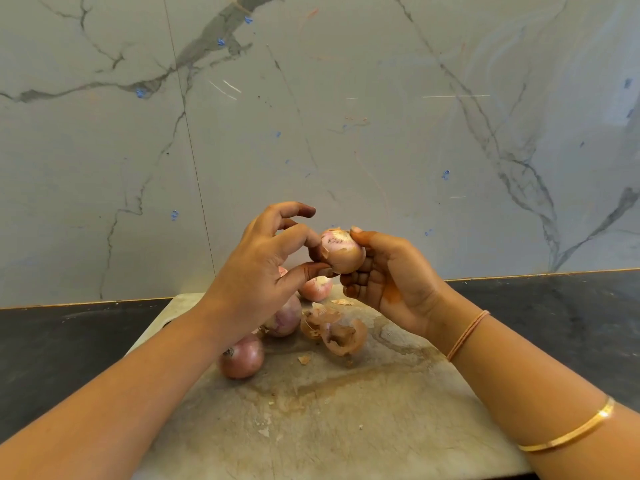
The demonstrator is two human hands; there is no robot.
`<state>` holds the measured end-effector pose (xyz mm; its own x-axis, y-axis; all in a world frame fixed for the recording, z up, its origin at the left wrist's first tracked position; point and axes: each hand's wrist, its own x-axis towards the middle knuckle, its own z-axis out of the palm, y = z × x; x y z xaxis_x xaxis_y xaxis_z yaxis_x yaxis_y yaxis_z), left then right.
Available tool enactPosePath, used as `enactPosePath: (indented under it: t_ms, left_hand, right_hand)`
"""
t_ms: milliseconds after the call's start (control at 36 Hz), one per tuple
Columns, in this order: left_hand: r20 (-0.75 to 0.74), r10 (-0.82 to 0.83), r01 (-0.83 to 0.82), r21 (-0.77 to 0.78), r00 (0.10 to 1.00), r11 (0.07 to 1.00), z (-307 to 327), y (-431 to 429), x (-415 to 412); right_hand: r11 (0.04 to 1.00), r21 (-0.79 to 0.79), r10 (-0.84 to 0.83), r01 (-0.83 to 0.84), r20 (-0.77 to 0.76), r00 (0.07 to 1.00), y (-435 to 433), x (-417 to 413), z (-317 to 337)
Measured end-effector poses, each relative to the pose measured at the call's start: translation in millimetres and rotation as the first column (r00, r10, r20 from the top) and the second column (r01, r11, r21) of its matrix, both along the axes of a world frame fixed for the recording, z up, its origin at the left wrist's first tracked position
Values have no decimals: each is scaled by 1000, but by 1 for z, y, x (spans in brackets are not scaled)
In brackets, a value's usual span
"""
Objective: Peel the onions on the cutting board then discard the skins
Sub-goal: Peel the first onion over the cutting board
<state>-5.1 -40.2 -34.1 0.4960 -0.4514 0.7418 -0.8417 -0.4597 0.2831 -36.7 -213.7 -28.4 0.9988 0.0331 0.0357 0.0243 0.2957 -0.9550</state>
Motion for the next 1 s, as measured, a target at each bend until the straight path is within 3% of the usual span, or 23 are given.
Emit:
enactPosePath:
  t_ms: [389,667,889,1000]
  left_hand:
    - [-40,-30,31,18,999,999,2,-1,-2]
    - [-48,57,-49,148,997,988,2,-1,-4]
    - [-77,6,-3,40,997,999,3,-2,-8]
    - [-269,-94,51,-162,959,985,6,-5,-14]
  right_hand:
    - [1000,-5,-30,30,-30,999,-1,3,-3]
    - [985,165,-43,52,-60,997,-9,5,0]
    - [997,-72,-38,37,-15,999,-6,5,-4]
    - [967,-245,-39,66,113,993,-3,4,-5]
